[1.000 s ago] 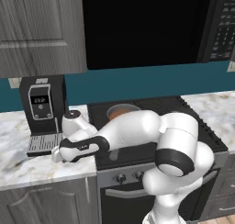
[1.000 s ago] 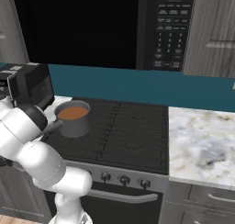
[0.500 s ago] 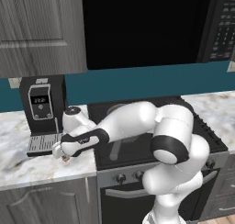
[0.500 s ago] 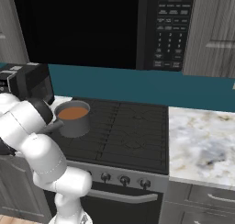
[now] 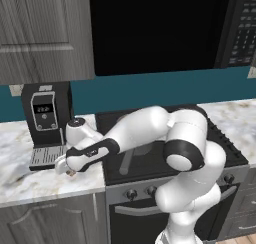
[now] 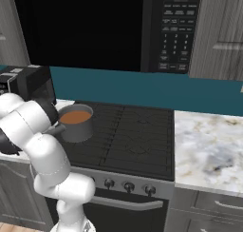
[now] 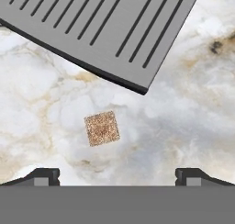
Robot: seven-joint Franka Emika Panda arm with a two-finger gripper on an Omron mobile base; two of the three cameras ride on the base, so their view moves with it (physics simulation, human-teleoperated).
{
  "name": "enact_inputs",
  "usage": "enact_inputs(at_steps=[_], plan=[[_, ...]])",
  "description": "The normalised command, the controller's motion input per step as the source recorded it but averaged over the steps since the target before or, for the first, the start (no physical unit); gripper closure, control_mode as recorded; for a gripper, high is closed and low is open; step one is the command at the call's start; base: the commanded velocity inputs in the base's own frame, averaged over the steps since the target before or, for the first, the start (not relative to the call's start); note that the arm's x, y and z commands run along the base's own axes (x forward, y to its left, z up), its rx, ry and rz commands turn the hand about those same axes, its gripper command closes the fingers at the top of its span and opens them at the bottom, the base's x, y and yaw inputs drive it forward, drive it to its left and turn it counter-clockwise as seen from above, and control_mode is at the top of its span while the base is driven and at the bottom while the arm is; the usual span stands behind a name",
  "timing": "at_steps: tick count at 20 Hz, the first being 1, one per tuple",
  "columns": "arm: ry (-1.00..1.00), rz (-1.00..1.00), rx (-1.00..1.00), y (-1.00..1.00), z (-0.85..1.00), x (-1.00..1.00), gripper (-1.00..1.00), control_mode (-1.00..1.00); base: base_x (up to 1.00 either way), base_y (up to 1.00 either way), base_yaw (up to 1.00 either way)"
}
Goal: Pick up the sugar cube(s) and place them in the saucepan with hot chocolate.
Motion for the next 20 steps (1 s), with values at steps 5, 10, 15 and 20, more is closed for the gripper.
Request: enact_inputs(at_steps=[5,10,15,20], plan=[[0.0,0.0,0.0,0.15,-0.03,0.0,-1.0,-1.0,0.0,0.0,0.0],[0.0,0.0,0.0,0.1,-0.08,0.0,-1.0,-1.0,0.0,0.0,0.0],[0.0,0.0,0.0,0.0,-0.18,0.0,-1.0,-1.0,0.0,0.0,0.0],[0.0,0.0,0.0,0.0,-0.16,0.06,-1.0,-1.0,0.0,0.0,0.0]])
